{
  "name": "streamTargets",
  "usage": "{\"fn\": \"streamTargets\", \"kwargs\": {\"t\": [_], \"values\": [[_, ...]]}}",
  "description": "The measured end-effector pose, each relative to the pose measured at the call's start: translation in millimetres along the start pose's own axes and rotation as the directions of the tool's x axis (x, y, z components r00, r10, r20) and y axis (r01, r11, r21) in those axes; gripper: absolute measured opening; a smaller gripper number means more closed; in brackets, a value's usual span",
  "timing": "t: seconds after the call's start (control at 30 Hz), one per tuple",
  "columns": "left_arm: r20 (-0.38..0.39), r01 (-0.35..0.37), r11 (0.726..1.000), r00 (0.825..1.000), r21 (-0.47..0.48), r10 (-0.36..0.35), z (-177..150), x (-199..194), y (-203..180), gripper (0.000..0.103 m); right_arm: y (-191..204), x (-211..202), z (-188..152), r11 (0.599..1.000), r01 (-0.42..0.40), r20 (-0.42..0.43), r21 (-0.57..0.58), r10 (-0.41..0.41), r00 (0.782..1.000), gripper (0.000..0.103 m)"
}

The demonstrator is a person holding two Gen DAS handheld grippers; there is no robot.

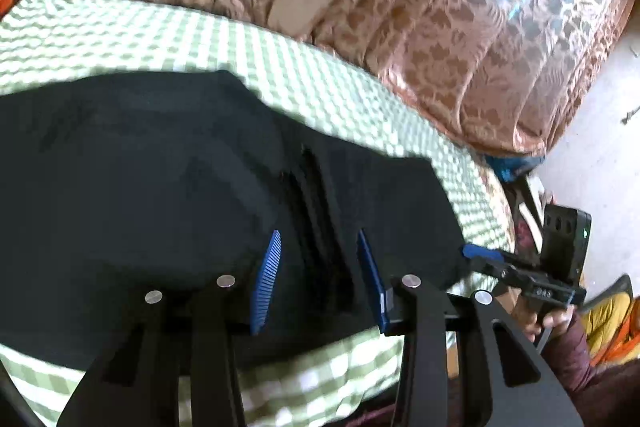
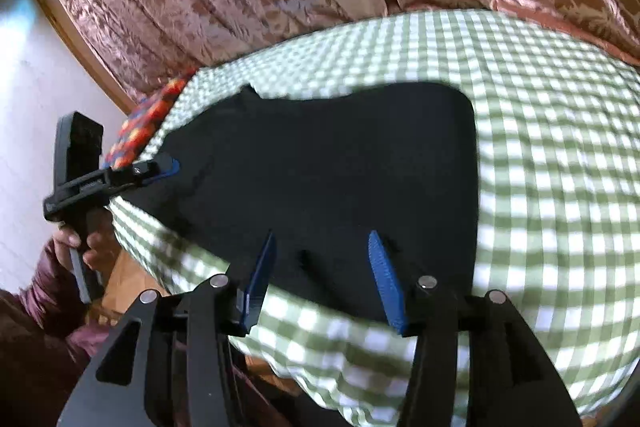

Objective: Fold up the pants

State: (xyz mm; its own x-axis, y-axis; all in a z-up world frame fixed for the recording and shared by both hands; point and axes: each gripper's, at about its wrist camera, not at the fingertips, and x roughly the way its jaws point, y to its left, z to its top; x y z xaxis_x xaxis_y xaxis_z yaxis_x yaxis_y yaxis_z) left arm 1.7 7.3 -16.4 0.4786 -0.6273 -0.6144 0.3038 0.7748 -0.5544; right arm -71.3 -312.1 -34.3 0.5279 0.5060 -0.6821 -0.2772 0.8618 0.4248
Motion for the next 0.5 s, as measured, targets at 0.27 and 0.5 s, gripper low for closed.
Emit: {"fn": "streamTargets", "kwargs": {"t": [0.27, 0.5], "values": [[0.029, -0.008, 0.978, 1.000, 0.207, 0.002, 21, 36, -50, 0.038, -4, 23, 66, 0.995, 0.059, 0.142, 0.086, -0.071, 0.987, 0.069], [-0.075, -0.096, 0.960, 0.990, 0.262, 0.119, -25, 72, -27, 0.038, -65, 78, 67, 0.968, 0.118, 0.051, 0.221, -0.132, 0.990, 0.059]]}}
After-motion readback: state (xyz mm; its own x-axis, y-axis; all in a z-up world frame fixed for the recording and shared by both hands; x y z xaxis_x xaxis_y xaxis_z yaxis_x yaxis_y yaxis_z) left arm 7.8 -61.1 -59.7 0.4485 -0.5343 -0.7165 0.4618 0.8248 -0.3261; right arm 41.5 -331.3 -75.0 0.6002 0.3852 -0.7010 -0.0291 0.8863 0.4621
